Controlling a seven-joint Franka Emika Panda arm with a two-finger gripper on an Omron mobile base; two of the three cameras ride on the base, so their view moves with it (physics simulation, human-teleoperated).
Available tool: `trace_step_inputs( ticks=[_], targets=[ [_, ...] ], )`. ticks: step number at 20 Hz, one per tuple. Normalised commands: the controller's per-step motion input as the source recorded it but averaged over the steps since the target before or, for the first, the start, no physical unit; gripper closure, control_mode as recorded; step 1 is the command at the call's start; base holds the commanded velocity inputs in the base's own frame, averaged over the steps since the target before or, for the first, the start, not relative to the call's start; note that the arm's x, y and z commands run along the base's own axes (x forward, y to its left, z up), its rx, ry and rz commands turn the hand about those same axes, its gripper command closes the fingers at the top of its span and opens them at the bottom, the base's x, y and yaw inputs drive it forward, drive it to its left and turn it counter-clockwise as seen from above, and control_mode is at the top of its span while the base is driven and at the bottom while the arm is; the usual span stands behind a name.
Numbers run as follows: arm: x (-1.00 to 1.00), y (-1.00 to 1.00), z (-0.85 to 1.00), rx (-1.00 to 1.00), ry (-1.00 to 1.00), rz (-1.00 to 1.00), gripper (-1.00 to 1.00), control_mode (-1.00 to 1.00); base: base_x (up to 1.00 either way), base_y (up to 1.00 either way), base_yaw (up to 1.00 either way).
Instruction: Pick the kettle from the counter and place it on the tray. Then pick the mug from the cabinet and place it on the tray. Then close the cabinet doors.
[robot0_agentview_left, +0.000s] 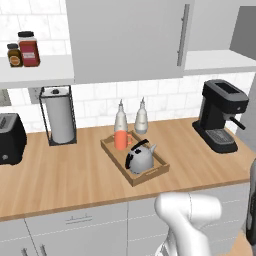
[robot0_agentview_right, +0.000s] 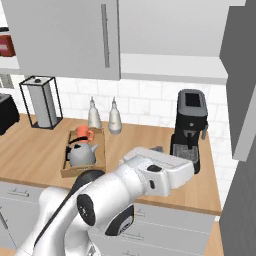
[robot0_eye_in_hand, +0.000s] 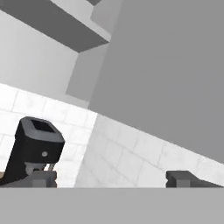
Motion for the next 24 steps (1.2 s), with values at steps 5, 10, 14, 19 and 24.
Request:
trace_step_inputs(
  ticks=[5,10,14,19,24],
  targets=[
    [-0.02,-0.45,-0.21,0.2,-0.31,0.0,-1.0,-1.0,0.0,0.0,0.0],
    [0.0,-0.6,-0.1,0.2,-0.3,0.08,-1.0,-1.0,0.0,0.0,0.0],
    [0.01,-0.61,0.0,0.13,-0.33,0.14,-1.0,-1.0,0.0,0.0,0.0],
    [0.0,-0.58,-0.07,0.08,-0.3,0.15,-1.0,-1.0,0.0,0.0,0.0],
    [0.0,-0.61,-0.31,0.08,-0.19,0.19,-1.0,-1.0,0.0,0.0,0.0]
  ],
)
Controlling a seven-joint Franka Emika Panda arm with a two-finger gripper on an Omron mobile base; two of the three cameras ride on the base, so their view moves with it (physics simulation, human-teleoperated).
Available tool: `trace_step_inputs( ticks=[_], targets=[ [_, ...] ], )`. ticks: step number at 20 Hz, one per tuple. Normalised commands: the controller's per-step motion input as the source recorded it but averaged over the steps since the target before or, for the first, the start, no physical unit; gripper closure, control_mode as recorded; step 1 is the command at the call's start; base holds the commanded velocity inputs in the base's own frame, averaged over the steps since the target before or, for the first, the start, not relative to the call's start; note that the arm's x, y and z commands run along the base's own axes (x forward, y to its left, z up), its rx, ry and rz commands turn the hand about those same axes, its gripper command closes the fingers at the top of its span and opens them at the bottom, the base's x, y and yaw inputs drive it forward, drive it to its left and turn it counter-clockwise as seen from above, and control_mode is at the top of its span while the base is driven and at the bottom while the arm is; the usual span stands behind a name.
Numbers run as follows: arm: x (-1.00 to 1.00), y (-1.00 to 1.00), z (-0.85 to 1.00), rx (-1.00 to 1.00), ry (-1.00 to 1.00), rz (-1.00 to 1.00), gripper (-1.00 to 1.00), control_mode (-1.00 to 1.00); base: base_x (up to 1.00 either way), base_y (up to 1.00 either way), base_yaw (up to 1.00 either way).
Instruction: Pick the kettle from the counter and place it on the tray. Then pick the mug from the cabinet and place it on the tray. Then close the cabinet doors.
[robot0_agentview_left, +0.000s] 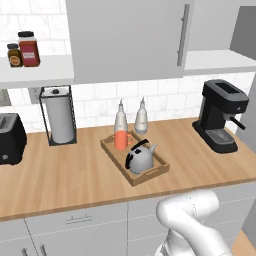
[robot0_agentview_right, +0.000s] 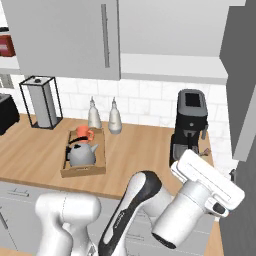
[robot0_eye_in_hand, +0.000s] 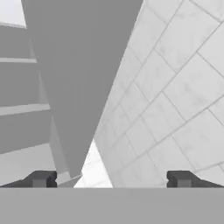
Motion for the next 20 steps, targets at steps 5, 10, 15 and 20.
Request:
trace_step_inputs(
  ticks=[5,10,15,20],
  targets=[
    [0.0,-0.56,-0.39,0.12,-0.14,0.24,-1.0,-1.0,0.0,0.0,0.0],
    [0.08,-0.52,-0.16,0.13,-0.1,0.3,-1.0,-1.0,0.0,0.0,0.0],
    [0.16,-0.55,-0.17,0.11,-0.05,0.32,-1.0,-1.0,0.0,0.0,0.0],
    [0.16,-0.54,-0.2,0.07,0.0,0.33,-1.0,-1.0,0.0,0.0,0.0]
  ],
)
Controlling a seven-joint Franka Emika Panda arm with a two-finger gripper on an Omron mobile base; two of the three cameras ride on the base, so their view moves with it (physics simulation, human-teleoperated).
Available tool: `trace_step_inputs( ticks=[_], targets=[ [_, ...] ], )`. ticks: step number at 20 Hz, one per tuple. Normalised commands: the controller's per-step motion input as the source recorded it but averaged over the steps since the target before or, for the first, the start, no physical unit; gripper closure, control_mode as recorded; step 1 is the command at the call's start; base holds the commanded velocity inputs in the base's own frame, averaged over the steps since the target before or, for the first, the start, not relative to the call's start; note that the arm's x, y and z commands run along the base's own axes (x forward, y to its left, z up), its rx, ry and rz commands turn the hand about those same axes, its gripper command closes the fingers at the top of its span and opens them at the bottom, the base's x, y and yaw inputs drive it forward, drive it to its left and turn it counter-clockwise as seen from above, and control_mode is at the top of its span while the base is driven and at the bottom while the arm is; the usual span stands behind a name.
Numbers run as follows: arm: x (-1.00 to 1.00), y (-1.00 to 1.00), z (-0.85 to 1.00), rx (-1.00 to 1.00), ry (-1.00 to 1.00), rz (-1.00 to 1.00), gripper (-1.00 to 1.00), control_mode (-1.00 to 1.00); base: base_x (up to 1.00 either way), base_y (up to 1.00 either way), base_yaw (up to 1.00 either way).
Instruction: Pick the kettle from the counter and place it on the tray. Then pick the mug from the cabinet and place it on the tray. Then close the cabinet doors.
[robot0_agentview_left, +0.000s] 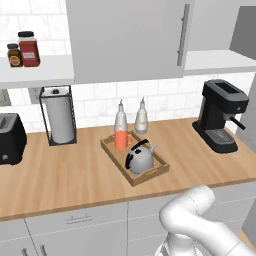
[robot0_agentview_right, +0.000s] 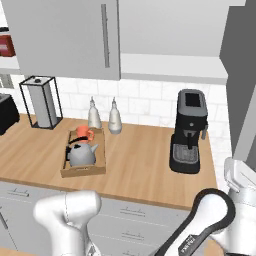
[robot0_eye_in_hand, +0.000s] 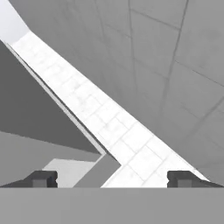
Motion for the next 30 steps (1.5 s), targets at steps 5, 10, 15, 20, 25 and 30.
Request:
trace_step_inputs(
  ticks=[5,10,15,20,25,30],
  targets=[
    [0.17,-0.41,0.1,0.03,-0.01,0.26,-1.0,-1.0,0.0,0.0,0.0],
    [0.37,-0.08,0.29,0.0,0.0,0.32,-1.0,-1.0,0.0,0.0,0.0],
    [0.54,0.0,0.24,0.0,-0.01,0.51,-1.0,-1.0,0.0,0.0,0.0],
    [0.33,0.07,0.22,0.0,-0.09,0.62,-1.0,-1.0,0.0,0.0,0.0],
    [0.07,0.5,0.22,0.0,-0.1,0.59,-1.0,-1.0,0.0,0.0,0.0],
    [0.0,0.91,0.4,-0.05,-0.12,0.17,-1.0,-1.0,0.0,0.0,0.0]
  ],
)
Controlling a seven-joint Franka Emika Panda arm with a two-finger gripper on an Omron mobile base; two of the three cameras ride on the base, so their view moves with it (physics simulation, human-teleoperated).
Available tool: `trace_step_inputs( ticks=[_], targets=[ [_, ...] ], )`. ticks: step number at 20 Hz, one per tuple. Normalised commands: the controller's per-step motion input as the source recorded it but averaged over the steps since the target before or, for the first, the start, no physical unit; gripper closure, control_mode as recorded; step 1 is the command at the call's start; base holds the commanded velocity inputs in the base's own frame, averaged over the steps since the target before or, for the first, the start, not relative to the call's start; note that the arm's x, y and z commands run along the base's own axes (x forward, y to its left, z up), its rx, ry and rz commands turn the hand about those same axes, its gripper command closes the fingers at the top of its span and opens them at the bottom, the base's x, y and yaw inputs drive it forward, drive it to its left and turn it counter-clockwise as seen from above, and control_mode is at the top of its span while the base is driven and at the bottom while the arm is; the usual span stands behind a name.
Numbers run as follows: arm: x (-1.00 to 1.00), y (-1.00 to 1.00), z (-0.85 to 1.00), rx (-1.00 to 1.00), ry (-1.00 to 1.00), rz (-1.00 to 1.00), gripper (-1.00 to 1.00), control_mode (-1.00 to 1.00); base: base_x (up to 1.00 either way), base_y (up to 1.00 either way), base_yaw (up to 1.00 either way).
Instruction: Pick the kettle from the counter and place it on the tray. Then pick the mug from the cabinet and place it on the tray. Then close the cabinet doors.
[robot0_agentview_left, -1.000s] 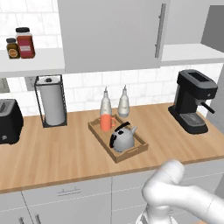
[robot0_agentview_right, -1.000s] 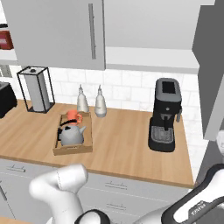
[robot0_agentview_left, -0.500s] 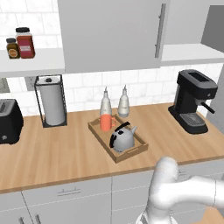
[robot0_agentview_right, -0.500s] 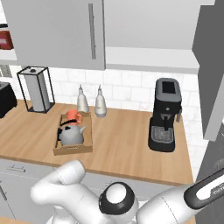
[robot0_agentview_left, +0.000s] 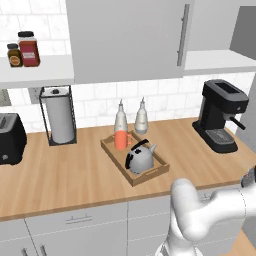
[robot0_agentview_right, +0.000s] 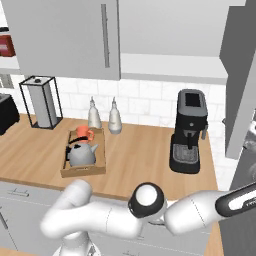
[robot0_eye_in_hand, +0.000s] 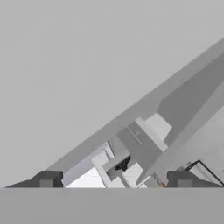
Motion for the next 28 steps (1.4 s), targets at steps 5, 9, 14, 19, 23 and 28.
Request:
trace_step_inputs(
  ticks=[5,9,14,19,23,28],
  targets=[
    [0.0,1.0,0.42,-0.12,-0.19,-0.12,-1.0,-1.0,0.0,0.0,0.0],
    [0.0,1.0,0.22,-0.12,-0.11,-0.3,-1.0,-1.0,0.0,0.0,0.0],
    [0.2,0.99,0.06,-0.07,-0.07,-0.43,-1.0,-1.0,0.0,0.0,0.0],
    [0.33,0.98,0.02,-0.03,-0.09,-0.49,-1.0,-1.0,0.0,0.0,0.0],
    [0.4,0.95,0.0,-0.02,-0.08,-0.52,-1.0,-1.0,0.0,0.0,0.0],
    [0.48,0.88,0.01,-0.03,-0.05,-0.56,-1.0,-1.0,0.0,0.0,0.0]
  ],
)
